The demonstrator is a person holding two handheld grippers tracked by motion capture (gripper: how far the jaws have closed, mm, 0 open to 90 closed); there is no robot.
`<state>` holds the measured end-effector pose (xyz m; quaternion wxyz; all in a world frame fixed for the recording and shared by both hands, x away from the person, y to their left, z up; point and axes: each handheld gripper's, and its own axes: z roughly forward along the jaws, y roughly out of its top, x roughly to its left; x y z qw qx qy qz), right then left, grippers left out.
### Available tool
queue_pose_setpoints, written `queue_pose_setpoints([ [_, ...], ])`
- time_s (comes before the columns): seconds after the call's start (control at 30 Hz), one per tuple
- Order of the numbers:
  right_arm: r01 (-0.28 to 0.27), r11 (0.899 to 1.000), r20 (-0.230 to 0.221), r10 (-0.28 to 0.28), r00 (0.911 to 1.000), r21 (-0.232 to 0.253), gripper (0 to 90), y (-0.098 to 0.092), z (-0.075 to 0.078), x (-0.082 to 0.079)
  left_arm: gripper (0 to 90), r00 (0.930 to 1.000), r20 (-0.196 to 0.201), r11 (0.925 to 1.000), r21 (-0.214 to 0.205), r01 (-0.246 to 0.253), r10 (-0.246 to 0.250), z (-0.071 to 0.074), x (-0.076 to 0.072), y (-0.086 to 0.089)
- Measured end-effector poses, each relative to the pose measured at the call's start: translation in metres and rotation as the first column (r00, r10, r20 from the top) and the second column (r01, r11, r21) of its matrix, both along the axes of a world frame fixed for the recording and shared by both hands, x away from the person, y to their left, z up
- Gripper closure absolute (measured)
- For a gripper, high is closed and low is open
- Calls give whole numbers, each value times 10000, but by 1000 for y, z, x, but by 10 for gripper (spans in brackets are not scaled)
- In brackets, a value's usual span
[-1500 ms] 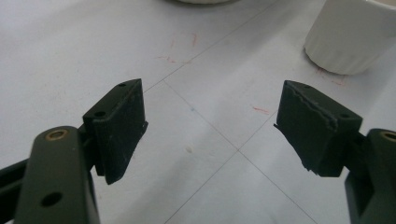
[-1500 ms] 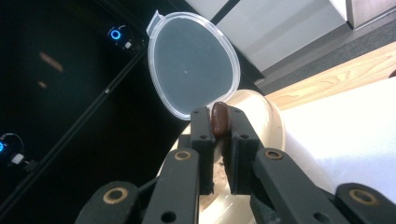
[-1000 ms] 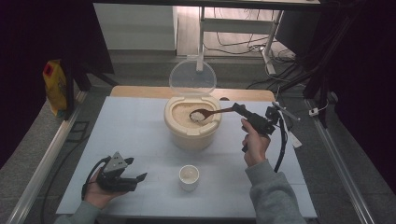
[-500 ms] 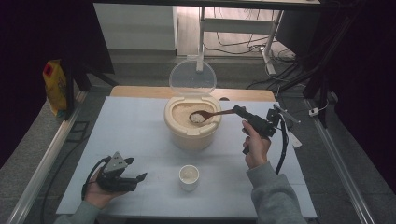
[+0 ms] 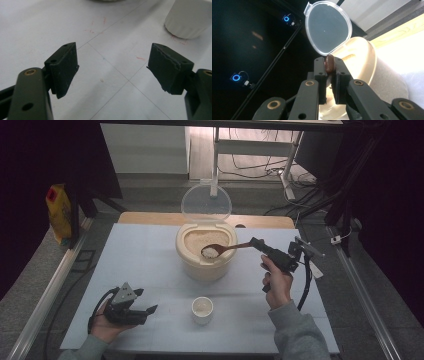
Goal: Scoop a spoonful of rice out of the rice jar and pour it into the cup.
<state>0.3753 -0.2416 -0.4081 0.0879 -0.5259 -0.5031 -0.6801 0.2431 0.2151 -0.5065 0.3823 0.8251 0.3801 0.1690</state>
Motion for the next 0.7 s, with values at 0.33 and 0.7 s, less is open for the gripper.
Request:
queue_pose_setpoints([
  [0.33, -307, 9995, -27, 307, 9995, 50, 830, -3, 0, -12, 237, 10000, -5, 10000, 17, 3, -3, 0, 0, 0],
  [0.7, -882, 9961, -76, 881, 9961, -80, 830, -3, -4, -29, 236, 10000, -14, 10000, 16, 4, -4, 0, 1, -1],
])
